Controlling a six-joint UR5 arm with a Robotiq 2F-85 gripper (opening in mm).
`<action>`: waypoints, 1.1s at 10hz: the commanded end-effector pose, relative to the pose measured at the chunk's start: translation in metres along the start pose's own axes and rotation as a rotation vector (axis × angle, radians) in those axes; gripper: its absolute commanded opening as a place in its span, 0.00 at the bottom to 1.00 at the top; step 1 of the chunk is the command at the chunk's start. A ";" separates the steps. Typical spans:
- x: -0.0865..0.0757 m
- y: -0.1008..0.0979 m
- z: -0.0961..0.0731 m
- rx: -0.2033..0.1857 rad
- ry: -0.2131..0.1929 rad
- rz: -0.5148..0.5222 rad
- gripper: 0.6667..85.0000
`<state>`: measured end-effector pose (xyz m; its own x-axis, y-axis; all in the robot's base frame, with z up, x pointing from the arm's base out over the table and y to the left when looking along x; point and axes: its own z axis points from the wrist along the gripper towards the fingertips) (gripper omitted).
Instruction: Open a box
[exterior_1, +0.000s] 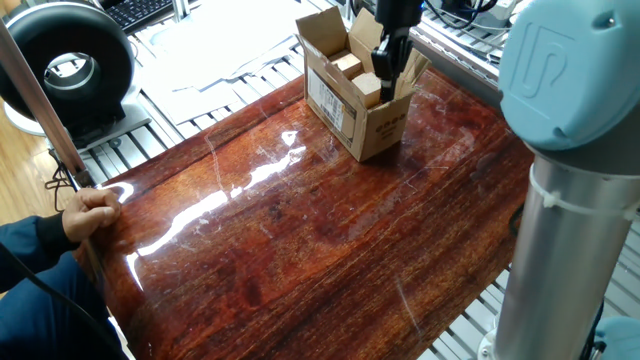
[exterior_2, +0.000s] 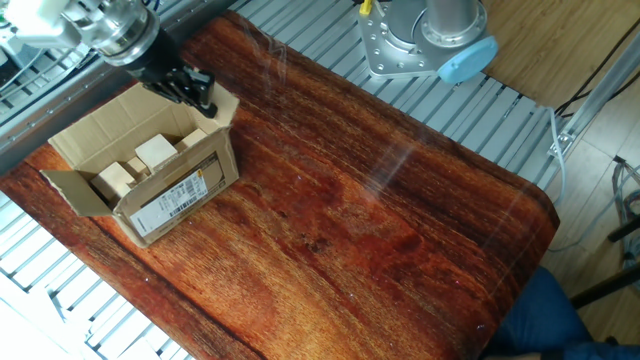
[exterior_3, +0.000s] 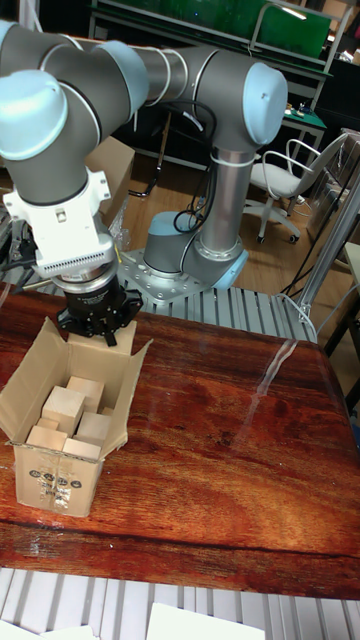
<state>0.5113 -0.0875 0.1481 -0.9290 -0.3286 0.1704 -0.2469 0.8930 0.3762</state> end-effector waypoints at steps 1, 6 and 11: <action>-0.005 0.001 0.009 0.007 -0.034 0.007 0.00; 0.006 0.003 0.004 0.015 -0.013 0.011 0.00; 0.021 0.006 -0.001 0.018 0.028 0.013 0.00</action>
<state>0.4955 -0.0904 0.1492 -0.9267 -0.3231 0.1921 -0.2422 0.9041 0.3520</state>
